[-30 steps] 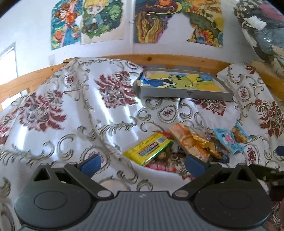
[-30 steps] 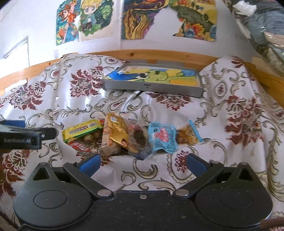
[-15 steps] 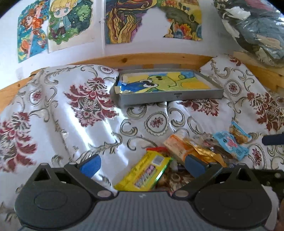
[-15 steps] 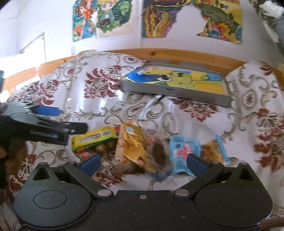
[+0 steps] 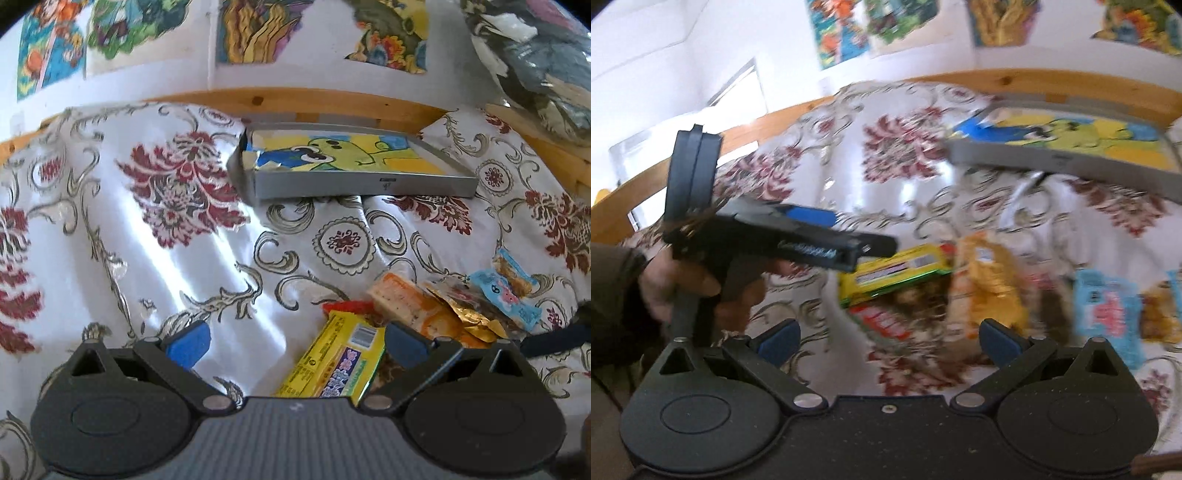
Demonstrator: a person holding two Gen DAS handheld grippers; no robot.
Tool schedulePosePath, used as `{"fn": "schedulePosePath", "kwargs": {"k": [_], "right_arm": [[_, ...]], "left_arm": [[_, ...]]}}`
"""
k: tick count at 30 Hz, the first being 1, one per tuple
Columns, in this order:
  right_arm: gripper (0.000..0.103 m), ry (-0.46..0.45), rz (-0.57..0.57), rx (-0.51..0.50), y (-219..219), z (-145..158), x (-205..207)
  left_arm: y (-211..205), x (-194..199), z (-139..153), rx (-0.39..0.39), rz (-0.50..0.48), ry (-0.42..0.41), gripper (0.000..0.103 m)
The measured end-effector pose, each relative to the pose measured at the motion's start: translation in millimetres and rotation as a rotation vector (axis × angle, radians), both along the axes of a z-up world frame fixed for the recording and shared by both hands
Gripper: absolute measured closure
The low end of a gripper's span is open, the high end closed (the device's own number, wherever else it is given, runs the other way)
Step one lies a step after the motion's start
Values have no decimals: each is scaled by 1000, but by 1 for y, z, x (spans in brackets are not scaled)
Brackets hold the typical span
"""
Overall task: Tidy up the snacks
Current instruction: 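Move left tool to yellow wafer pack while right tool approaches cream rice bar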
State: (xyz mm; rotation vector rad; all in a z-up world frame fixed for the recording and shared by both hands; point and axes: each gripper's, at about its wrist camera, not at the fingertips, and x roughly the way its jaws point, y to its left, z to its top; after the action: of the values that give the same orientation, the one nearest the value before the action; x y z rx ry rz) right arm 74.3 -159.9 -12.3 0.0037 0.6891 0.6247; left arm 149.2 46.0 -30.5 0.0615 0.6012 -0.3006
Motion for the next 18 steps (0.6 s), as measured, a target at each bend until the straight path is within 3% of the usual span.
{"fn": "schedulePosePath", "kwargs": {"k": [5,13,18], "right_arm": [[1,37,5,-8,11,-13,13],[1,23,-74,-58,8,-23,33],[1,-18,-87,-139,10,-26,41]], "left_arm": [[5,5,-3,-26,-17,28,1],[-5,5,-10,2,-125,43,1],[-3,12,-15,-24,-135,80,6]]}}
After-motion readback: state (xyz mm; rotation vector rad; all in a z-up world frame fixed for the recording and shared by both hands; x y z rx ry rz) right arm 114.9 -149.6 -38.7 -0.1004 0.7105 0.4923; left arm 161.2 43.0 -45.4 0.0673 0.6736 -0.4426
